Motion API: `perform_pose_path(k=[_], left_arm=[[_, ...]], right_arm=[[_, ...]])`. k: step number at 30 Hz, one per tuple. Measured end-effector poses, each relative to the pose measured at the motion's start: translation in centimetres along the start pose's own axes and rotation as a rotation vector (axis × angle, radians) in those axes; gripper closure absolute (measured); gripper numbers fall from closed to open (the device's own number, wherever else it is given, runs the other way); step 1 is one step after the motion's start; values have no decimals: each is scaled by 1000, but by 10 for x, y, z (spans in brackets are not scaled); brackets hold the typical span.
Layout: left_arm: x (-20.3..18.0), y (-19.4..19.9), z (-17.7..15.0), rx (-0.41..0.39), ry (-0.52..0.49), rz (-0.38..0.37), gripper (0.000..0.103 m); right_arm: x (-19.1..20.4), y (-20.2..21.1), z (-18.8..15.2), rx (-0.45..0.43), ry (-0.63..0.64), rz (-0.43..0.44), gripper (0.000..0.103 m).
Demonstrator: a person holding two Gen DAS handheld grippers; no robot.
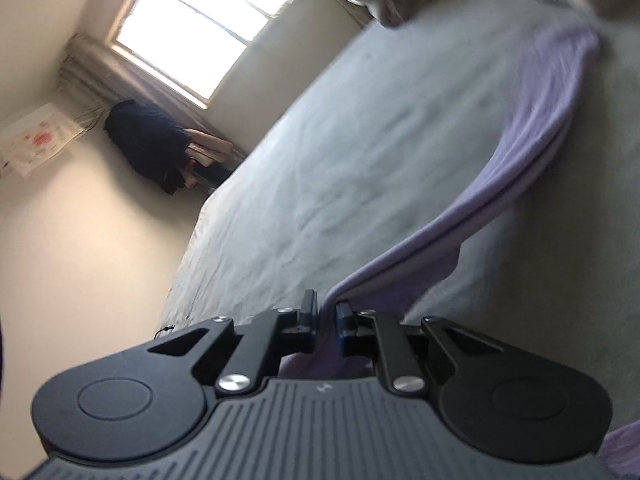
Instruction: Fold clothes
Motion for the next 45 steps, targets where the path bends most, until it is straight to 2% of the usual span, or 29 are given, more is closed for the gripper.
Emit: perform_pose_path(k=[2,11,17,21,22,23,24,26,29,33,38,45], left_arm=[[6,0,1,20,-4,12,102],[38,-6,5,76,-5,87,102],[53,-9,-3,161,5,230,101],[46,-8,-8,166,-48,267,99],[43,-6,-9,159,-64,279,98],[40,-4,-9,149,-80,290,90],[36,-1,-9,138,-96,299,81],[25,6,-8,105,-141,303,71],[6,14,-10,66,-217,276,68],[-20,9,-19,78,-263,155,68],[-46,-21,-40,168,-279,40,68],[-87,-75,-91,328,-411,-75,68]], right_arm=[[6,8,-5,-1,37,-1,89],[14,14,-53,118,181,-63,89],[20,18,-85,198,278,-104,89],[15,21,-77,201,283,-130,90],[14,22,-75,201,284,-136,88],[12,23,-72,201,285,-143,85],[11,24,-70,201,285,-149,78],[9,26,-65,201,286,-162,63],[5,28,-57,201,288,-181,62],[-2,28,-44,196,288,-207,62],[-17,5,-13,169,274,-242,62],[-44,-32,19,159,291,-308,62]])
Point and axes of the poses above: each gripper's, at about its wrist camera, not at the fingertips, and y roughly against the way its jaws point, x to its left, z to its top, the point moved 4 cm from there along -y, roughly the way its jaws point, and after that the axes turned 8 degrees about y, right-handed, at the moved point
